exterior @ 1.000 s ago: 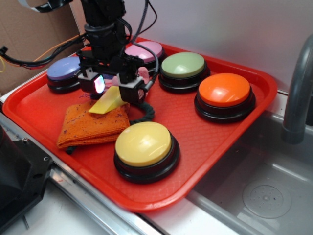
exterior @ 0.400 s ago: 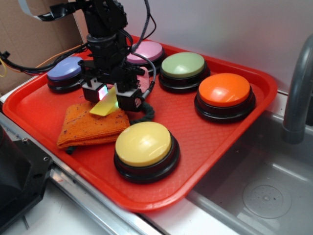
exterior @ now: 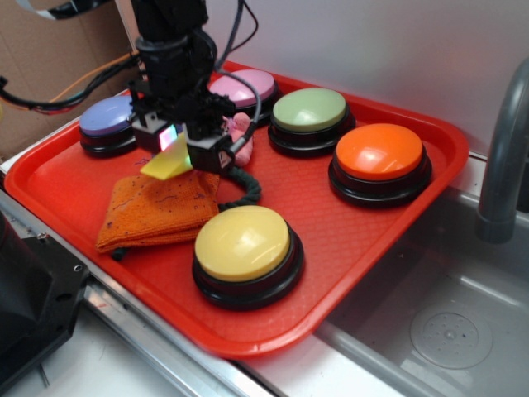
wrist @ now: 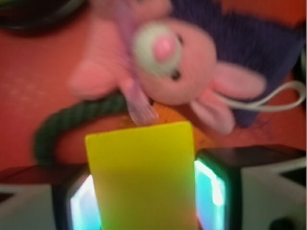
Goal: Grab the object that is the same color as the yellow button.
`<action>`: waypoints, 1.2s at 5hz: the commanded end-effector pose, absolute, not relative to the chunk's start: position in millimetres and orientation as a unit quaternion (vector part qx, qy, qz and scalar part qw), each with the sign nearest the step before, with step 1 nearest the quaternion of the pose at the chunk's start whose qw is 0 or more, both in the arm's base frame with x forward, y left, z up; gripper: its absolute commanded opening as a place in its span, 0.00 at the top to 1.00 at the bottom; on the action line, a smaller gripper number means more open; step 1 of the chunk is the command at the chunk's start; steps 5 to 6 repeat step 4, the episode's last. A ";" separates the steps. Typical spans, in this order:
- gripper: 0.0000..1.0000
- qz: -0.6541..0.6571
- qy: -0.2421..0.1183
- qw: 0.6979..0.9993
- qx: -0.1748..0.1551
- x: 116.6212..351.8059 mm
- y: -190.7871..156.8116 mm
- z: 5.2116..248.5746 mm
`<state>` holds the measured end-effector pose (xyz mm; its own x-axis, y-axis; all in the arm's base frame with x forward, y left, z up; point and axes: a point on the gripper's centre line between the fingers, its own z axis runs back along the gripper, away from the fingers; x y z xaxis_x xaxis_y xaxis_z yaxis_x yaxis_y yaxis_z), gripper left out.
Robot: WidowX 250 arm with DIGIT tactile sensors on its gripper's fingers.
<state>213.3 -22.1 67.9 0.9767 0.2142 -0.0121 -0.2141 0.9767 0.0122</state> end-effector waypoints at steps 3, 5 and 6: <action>1.00 -0.024 -0.133 0.991 0.017 237.2 -52.7 192.0; 0.99 -0.006 -0.104 0.994 0.026 232.8 -51.3 187.2; 0.99 -0.006 -0.104 0.994 0.026 232.8 -51.3 187.2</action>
